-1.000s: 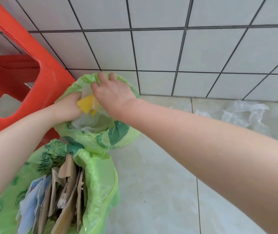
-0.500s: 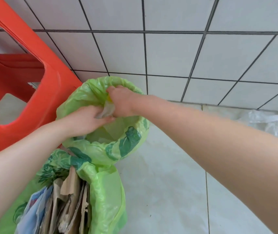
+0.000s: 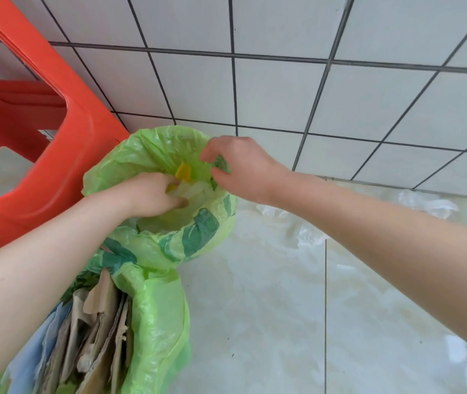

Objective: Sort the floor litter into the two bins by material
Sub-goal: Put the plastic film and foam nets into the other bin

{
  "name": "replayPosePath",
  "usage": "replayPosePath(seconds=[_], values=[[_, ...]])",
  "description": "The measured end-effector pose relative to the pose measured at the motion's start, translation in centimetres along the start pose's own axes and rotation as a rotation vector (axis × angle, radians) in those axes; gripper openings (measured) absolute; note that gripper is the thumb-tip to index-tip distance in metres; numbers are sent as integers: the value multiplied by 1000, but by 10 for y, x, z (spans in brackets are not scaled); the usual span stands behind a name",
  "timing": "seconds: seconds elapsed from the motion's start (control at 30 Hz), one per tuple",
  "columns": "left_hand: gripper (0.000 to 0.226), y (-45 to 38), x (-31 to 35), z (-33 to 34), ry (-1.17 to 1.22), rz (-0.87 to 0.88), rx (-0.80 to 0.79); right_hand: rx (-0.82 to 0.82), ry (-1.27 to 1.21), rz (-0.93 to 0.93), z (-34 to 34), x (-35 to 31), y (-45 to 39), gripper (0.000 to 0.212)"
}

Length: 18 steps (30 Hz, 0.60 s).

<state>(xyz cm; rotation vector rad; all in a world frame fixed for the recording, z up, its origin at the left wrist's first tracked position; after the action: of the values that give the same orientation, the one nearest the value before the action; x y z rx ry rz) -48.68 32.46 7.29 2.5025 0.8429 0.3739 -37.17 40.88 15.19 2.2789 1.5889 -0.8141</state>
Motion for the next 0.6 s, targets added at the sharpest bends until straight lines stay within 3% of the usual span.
replayPosePath(seconds=[0.13,0.23,0.3,0.47,0.6], values=[[58,36,29,-36,-44,115,195,101,-1,76,-28,28,51,29],[39,72,67,-72,83,224,449,116,-25,185,-38,62,99,27],[30,91,97,-81,186,294,531,106,-31,272,-40,88,134,26],[23,108,177,-47,308,438,505,85,-33,442,-37,140,219,23],[20,90,220,19,291,486,362,93,-47,565,-32,171,284,22]])
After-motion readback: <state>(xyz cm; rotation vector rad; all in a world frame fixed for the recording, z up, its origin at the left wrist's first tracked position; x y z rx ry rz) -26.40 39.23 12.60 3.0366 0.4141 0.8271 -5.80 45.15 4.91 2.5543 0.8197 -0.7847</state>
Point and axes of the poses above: each hand's wrist, its own y-axis away from the middle knuckle, its own z-axis out of the palm, x = y × z, the point moved 10 cm from there along -y, towards the middle knuckle, and after that the axes turned 3 degrees about -z, right-handed, at the moved point
